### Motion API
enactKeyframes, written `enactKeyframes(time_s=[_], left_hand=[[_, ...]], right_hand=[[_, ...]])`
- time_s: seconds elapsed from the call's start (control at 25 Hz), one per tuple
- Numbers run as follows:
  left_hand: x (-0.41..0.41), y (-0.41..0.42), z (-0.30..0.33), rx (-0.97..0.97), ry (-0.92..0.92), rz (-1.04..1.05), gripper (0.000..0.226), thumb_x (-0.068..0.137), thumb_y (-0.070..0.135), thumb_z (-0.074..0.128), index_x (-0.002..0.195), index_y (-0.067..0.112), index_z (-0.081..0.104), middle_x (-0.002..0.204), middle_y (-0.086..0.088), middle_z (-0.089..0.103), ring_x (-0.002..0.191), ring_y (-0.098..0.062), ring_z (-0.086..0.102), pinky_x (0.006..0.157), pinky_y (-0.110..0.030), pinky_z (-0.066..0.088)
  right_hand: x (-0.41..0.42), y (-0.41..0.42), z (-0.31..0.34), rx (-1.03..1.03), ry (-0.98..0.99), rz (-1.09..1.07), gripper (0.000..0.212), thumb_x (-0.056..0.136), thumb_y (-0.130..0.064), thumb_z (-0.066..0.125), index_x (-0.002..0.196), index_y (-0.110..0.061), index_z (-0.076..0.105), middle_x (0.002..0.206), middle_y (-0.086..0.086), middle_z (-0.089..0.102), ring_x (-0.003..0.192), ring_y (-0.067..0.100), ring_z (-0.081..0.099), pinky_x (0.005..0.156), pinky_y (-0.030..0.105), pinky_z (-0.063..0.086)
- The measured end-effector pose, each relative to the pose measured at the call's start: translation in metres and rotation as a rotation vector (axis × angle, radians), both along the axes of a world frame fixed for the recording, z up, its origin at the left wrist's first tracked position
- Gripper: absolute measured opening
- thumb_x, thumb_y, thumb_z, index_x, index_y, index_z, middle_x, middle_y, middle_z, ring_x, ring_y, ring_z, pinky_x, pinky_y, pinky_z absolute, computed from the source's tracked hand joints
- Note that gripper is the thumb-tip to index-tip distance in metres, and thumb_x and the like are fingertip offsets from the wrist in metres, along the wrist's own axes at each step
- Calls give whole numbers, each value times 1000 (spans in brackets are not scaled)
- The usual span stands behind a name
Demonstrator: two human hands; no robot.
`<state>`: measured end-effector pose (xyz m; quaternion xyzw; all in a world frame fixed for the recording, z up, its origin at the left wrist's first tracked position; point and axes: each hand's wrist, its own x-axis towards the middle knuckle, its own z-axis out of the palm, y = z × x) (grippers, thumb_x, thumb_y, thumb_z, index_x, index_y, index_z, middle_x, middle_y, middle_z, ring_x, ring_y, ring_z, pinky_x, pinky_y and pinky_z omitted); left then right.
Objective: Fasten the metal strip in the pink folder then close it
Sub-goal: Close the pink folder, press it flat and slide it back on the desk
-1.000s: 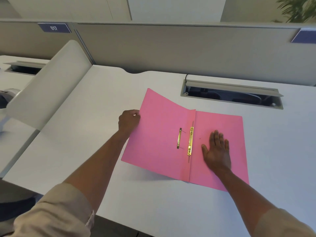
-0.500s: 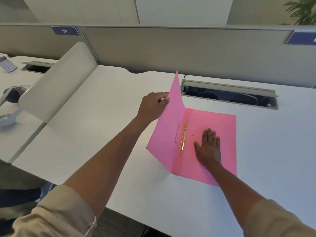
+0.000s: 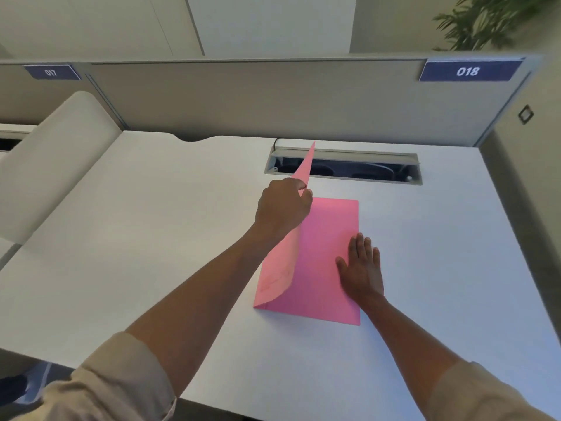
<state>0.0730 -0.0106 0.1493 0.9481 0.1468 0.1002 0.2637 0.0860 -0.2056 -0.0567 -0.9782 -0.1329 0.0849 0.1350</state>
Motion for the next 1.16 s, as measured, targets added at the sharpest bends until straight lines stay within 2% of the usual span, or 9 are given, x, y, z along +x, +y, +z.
enactKeyframes(time_s=[0.08, 0.24, 0.36, 0.44, 0.56, 0.64, 0.8, 1.0, 1.16], left_hand=[[4, -22, -5, 31, 12, 8, 33, 93, 31, 52, 112, 14, 73, 103, -9, 76, 88, -30, 70, 70, -27, 47], [11, -56, -17, 75, 108, 12, 26, 92, 25, 51, 86, 8, 71, 75, -3, 68, 61, -19, 58, 48, -19, 32], [15, -78, -30, 115, 157, 50, 35, 93, 21, 52, 59, 14, 50, 57, 3, 49, 50, -15, 51, 44, -19, 25], [20, -93, -38, 144, 177, 34, 40, 92, 18, 52, 54, 18, 39, 57, 2, 47, 48, -13, 45, 43, -20, 24], [26, -113, -56, 177, 229, -8, 37, 92, 14, 53, 57, 16, 42, 58, 3, 45, 54, -17, 54, 46, -21, 31], [28, -124, -69, 200, 269, -35, 24, 91, 13, 55, 67, 11, 55, 60, 2, 47, 63, -22, 63, 52, -24, 41], [32, -139, -91, 260, 344, -104, 10, 91, 12, 60, 92, 8, 69, 82, -6, 67, 75, -25, 69, 66, -30, 59], [32, -149, -120, 341, 381, -178, 12, 94, 12, 61, 102, 10, 71, 93, -6, 72, 81, -22, 70, 72, -28, 56], [35, -155, -133, 389, 393, -212, 12, 94, 9, 60, 96, 10, 72, 87, -7, 71, 76, -23, 70, 62, -27, 49]], right_hand=[[2, -18, 0, 9, 2, -26, 71, 101, -45, 28, 156, -7, 3, 166, 12, 1, 153, 27, -4, 124, 44, -3], [5, -48, -2, 16, -6, -43, 71, 101, -48, 26, 156, -8, 4, 166, 10, 0, 153, 25, -6, 124, 43, -3], [6, -60, -3, 18, -17, -43, 70, 102, -46, 28, 156, -8, 6, 166, 9, 1, 153, 25, -4, 124, 43, -2], [7, -65, -4, 18, -27, -51, 69, 102, -44, 30, 156, -8, 7, 166, 9, 2, 153, 24, -3, 124, 43, -2], [8, -71, -4, 31, -30, -48, 68, 102, -44, 30, 156, -10, 6, 166, 7, 2, 153, 23, -4, 124, 41, -4], [8, -72, -5, 37, -36, -44, 68, 102, -44, 29, 156, -10, 6, 166, 6, 2, 153, 22, -4, 124, 40, -5], [8, -73, -4, 52, -51, -42, 68, 102, -45, 29, 156, -10, 8, 166, 7, 4, 153, 23, -2, 124, 40, -5], [9, -73, -6, 35, -55, -44, 68, 101, -47, 25, 157, -11, 7, 166, 6, 2, 153, 22, -3, 124, 40, -4], [10, -73, -7, 27, -60, -49, 68, 100, -47, 21, 157, -12, 7, 166, 5, 1, 153, 21, -4, 124, 40, -4]])
